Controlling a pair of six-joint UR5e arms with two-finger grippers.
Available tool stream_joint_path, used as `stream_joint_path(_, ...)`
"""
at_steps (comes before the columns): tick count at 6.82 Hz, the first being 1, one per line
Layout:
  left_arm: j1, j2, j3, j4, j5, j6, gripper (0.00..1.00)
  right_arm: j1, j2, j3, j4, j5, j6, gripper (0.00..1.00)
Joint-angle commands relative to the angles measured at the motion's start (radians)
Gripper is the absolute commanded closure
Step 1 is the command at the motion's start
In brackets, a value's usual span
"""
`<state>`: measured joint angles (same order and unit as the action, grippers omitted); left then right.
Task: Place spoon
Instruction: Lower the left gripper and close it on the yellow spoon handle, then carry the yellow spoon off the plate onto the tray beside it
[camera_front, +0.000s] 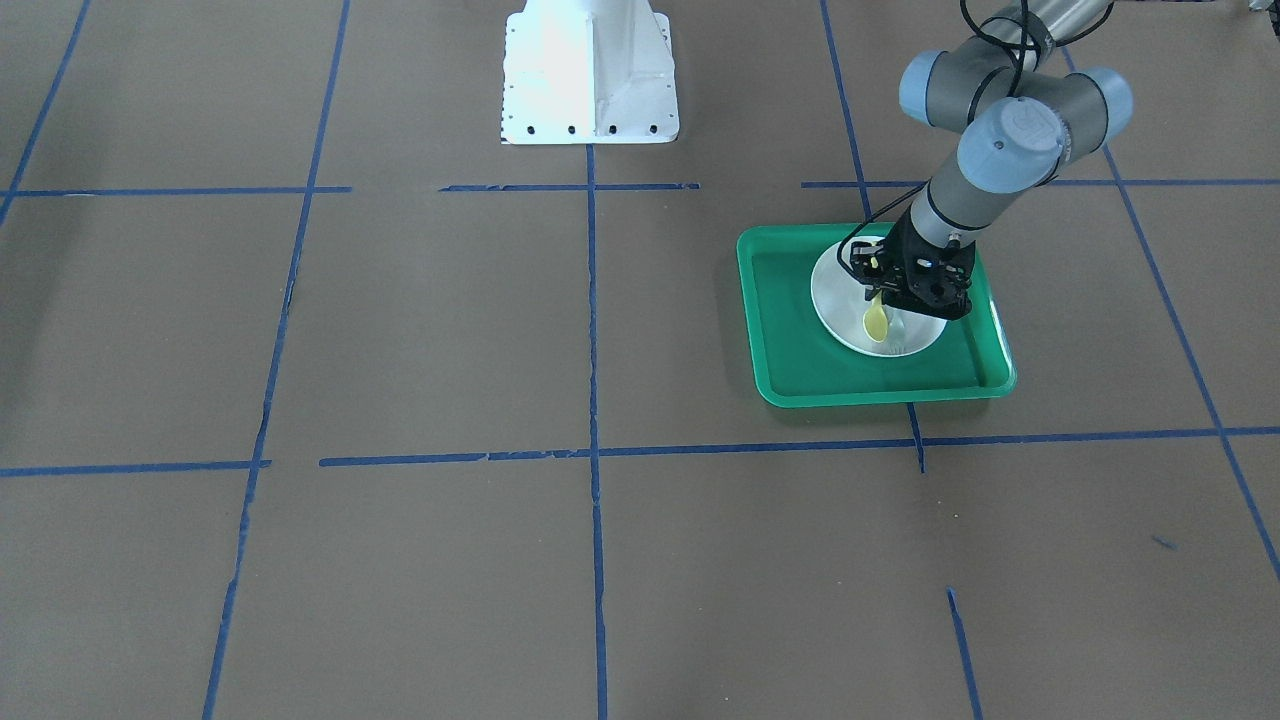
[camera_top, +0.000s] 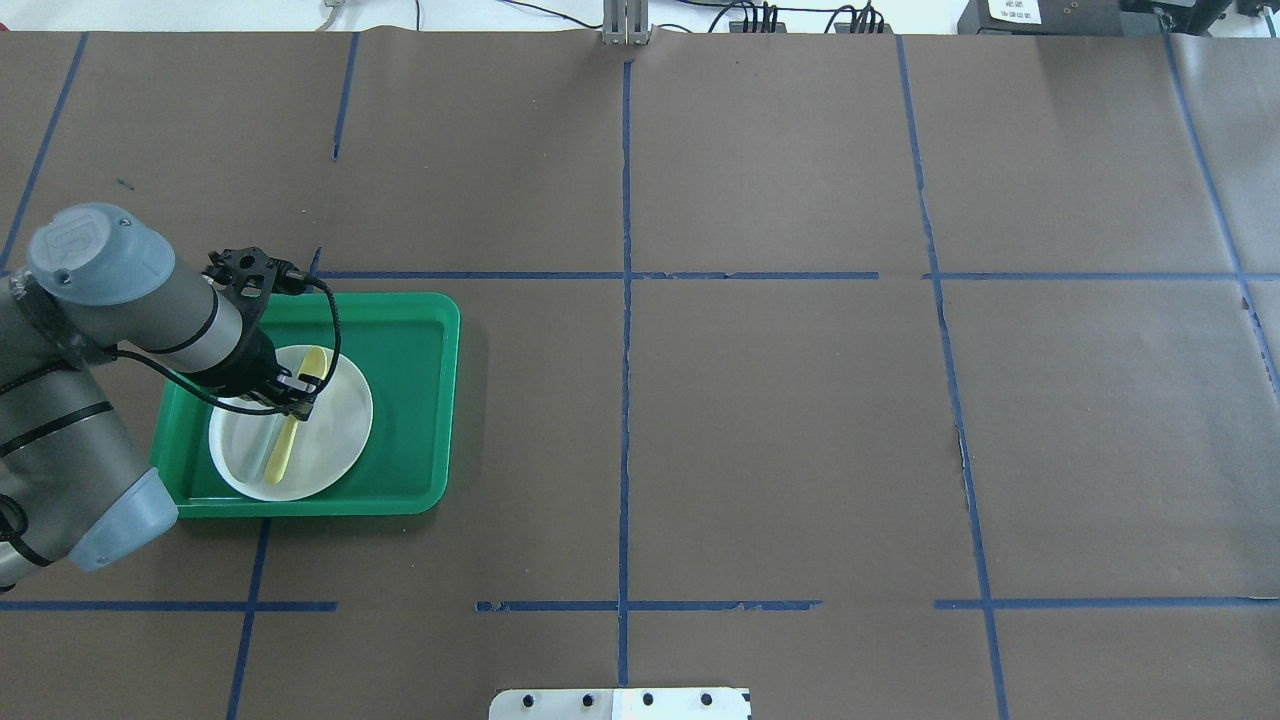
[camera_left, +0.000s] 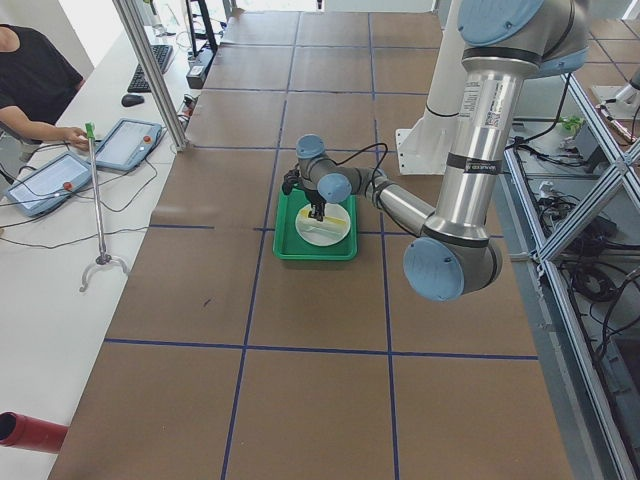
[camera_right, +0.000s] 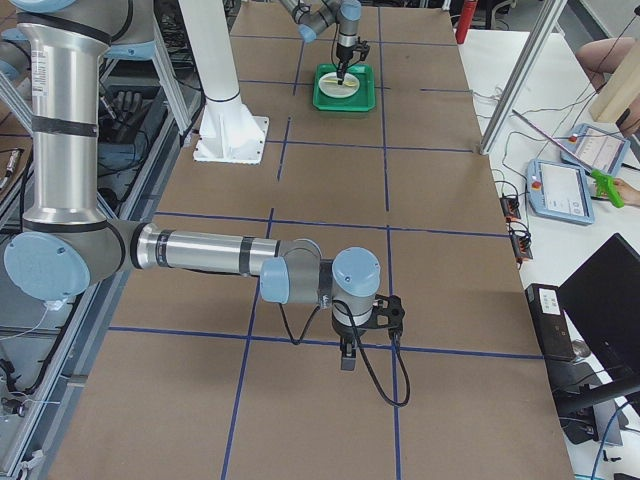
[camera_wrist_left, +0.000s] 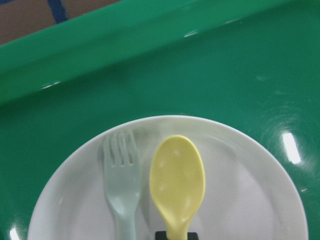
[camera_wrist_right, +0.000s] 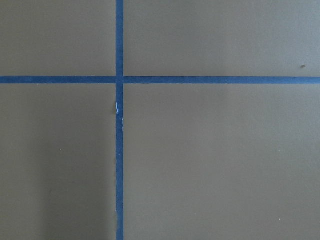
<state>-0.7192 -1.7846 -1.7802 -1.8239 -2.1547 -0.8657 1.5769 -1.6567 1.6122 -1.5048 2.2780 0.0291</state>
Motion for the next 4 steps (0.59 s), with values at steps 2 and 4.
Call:
stream_joint_path(2,0.003,-0.154,0.1,0.002,-0.053,-0.263,1.0,0.0,0.0,0.0,0.0,0.0,0.0,0.0)
stream_joint_path(4,0.02,-0.187,0.145,-0.008,-0.05,-0.279,1.0,0.0,0.0,0.0,0.0,0.0,0.0,0.0)
